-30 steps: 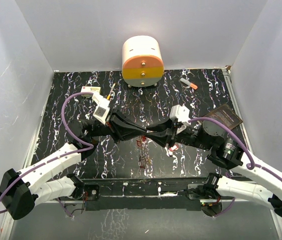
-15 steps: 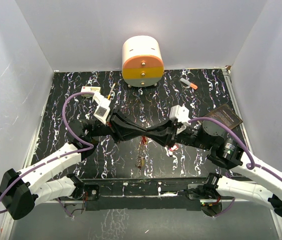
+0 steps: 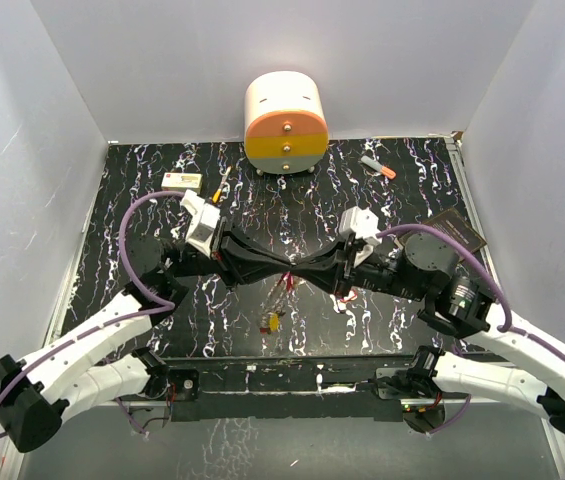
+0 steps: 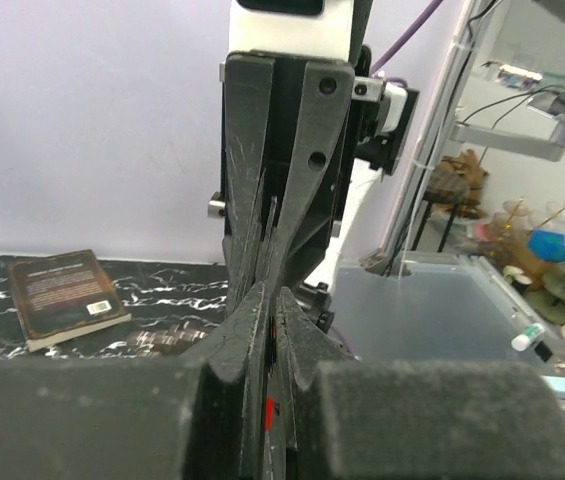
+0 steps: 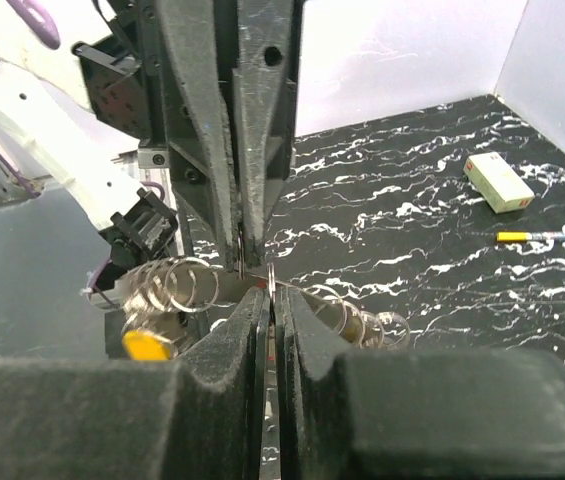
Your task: Put the keys on the keyring
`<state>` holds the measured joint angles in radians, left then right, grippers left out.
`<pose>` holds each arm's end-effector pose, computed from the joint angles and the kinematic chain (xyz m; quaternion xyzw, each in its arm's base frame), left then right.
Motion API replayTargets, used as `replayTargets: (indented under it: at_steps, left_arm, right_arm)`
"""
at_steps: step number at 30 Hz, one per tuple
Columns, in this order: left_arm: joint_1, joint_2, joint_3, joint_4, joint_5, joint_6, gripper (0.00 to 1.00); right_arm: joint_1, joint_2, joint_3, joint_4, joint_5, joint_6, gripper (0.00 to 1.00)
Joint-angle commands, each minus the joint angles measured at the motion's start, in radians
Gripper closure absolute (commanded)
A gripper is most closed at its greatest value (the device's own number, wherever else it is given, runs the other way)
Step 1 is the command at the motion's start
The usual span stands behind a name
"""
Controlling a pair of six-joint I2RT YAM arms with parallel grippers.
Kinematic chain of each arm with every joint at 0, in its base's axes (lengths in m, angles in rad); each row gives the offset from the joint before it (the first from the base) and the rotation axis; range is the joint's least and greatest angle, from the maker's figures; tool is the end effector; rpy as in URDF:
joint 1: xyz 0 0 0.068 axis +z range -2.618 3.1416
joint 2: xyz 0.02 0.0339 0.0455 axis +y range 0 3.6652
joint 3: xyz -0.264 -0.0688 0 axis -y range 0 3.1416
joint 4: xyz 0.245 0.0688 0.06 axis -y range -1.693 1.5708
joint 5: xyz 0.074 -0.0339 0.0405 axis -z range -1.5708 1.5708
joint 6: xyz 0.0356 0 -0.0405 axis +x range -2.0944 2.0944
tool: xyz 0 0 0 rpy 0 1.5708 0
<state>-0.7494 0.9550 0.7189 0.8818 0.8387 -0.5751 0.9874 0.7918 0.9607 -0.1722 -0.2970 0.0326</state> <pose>0.1268 -0.1542 0.3889 0.3985 0.3743 -0.6459 0.5329 0.0871 0.1510 0.4013 -0.4146 0.5742 0.4323 0.5582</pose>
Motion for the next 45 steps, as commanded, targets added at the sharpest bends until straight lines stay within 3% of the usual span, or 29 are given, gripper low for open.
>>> replayTargets:
  at_steps: [1,6,25,32,38,45]
  left_arm:
    - [-0.002,-0.082,0.040,-0.198,-0.058,0.208,1.00]
    - [-0.002,-0.101,0.008,-0.293,-0.106,0.284,0.94]
    - [-0.001,-0.078,0.043,-0.501,-0.224,0.450,0.87]
    - [-0.003,0.020,0.122,-0.620,-0.179,0.463,0.79]
    - [-0.021,0.107,0.189,-0.784,-0.217,0.615,0.74]
    - [-0.049,0.128,0.210,-0.831,-0.236,0.745,0.68]
  right_arm:
    - [-0.001,-0.026,0.091,-0.059,0.085,0.094,0.92]
    - [-0.001,0.023,0.156,-0.229,0.168,0.220,0.92]
    - [-0.001,0.306,0.468,-0.784,0.414,0.697,0.92]
    - [-0.001,0.342,0.439,-0.811,0.482,0.878,0.92]
    - [-0.001,0.365,0.413,-0.816,0.622,1.108,0.92]
    - [-0.016,0.397,0.424,-0.847,0.735,1.434,0.94]
